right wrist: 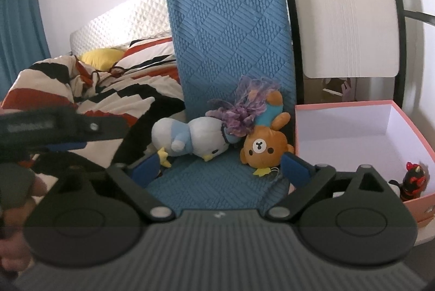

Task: Organize objects
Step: 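Move both tools toward the bear with purple tulle and small lavender plush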

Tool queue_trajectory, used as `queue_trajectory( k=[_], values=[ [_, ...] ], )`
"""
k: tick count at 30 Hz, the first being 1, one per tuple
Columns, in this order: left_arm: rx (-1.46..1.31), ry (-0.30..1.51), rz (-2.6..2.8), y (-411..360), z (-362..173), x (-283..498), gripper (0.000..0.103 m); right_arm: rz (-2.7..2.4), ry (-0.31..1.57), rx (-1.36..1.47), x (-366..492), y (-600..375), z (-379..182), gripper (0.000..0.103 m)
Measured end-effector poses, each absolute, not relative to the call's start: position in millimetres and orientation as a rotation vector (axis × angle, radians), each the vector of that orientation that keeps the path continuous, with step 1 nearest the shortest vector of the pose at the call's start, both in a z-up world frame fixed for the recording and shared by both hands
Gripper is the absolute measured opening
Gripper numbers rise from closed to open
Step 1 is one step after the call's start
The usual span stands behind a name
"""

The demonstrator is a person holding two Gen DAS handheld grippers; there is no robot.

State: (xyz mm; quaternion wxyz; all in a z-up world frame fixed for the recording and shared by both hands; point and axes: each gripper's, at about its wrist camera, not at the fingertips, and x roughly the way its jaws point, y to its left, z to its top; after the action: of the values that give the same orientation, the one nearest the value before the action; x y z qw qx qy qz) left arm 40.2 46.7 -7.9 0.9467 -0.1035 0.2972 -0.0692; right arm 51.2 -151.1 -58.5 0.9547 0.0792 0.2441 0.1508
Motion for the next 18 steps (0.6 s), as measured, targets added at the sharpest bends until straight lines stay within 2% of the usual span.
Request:
queue_trajectory(
  k=[9, 18],
  values=[
    [-0.229, 0.646, -0.142, 49.0, -30.9, 77.1, 0.102, 0.281, 0.492, 0.136, 76.6, -149.8, -71.7, 0.097],
    [-0.234, 0.712, -0.133, 58.2, -64.9, 146.9, 0.099, 0.267, 0.495, 0.131, 126.8, -141.6, -88.4, 0.095]
  ],
)
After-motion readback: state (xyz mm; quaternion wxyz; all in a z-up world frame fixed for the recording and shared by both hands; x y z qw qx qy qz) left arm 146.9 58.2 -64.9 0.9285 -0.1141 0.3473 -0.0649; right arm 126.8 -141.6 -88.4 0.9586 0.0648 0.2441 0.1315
